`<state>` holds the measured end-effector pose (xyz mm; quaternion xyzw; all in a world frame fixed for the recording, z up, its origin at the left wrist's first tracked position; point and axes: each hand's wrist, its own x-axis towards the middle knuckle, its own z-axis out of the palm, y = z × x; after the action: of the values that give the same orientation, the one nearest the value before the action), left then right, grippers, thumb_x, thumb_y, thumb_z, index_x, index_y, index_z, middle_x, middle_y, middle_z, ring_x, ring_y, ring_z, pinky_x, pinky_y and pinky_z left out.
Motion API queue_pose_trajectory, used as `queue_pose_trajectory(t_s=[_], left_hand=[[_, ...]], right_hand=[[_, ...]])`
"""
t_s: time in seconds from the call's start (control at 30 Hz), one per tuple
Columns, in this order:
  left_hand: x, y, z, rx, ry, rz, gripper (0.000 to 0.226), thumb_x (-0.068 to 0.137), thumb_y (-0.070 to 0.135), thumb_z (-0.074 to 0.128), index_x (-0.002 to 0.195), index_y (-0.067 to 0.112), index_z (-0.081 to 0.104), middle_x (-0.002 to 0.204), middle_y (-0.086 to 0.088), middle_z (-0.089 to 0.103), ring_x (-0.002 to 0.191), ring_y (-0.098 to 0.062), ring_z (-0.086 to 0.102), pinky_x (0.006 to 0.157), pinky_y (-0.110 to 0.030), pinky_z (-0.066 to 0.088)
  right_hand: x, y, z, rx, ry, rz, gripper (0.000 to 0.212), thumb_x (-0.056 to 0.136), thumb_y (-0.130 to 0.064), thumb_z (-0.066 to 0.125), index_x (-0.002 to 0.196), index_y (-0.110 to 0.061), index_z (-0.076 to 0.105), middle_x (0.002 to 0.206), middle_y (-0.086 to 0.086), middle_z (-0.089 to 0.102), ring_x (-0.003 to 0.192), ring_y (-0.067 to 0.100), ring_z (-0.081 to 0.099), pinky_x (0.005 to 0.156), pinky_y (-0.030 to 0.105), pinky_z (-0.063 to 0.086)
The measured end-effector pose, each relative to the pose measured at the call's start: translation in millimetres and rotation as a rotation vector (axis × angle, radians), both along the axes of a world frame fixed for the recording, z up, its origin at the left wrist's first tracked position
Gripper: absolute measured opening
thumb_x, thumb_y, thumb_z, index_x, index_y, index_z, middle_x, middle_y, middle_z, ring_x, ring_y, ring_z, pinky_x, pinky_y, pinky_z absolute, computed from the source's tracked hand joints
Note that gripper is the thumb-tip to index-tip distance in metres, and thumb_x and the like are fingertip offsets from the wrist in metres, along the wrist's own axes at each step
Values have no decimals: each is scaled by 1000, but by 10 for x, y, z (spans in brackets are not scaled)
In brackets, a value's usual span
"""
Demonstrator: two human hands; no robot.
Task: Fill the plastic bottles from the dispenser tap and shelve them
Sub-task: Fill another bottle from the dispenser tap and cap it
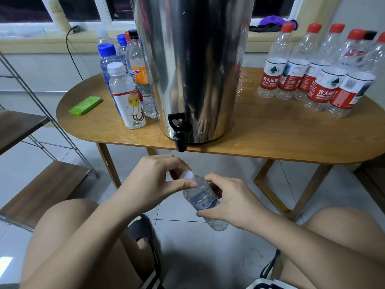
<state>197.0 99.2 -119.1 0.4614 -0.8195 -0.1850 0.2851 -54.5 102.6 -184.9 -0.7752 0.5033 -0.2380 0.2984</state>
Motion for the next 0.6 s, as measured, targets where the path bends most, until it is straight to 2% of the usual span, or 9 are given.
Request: queue_pose_trajectory(t_s=[0.1,0.2,0.33,0.4,0.5,0.6], left_hand=[[3,-10,-21,5,-34,9,31,90,53,80,103,26,80,90,22,67,88,0,64,71,-8,44],[17,-5,-22,33,-25,-4,22,93,40,83,109,26,79,95,19,67,90,-7,66,74,-10,45],[-15,9,-44,4,49,-6,19,94,31,85,111,25,78,104,16,71,95,-11,68,80,-14,49],[-28,11,-45,1,125,15,26,94,37,83,117,26,78,110,14,75,101,-13,71,85,-23,55],[0,10,-74,147,227,1,47,89,42,86,132,30,71,118,14,76,112,-14,72,89,-28,58],[56,-19,-209,271,126,-6,66,81,54,91,138,37,63,123,16,75,120,-8,69,92,-29,57]], right_hand=[[3,-6,-14,-4,4,5,62,61,-53,97,111,-38,62,97,-16,72,89,8,68,77,36,58],[2,-6,-12,-42,17,-9,62,62,-54,95,109,-37,60,95,-16,70,87,10,66,75,38,57],[5,-13,14,-69,5,-47,59,63,-53,94,108,-39,58,96,-14,67,87,11,65,74,39,57],[-4,-17,49,-61,-36,-71,59,63,-52,97,109,-39,61,97,-16,68,88,8,66,74,36,57],[-21,-18,92,-38,-95,-98,59,63,-53,98,107,-37,63,96,-16,72,88,8,68,74,34,57],[-43,-20,107,3,-182,-123,60,63,-58,98,106,-35,63,98,-12,75,87,14,71,78,44,61]])
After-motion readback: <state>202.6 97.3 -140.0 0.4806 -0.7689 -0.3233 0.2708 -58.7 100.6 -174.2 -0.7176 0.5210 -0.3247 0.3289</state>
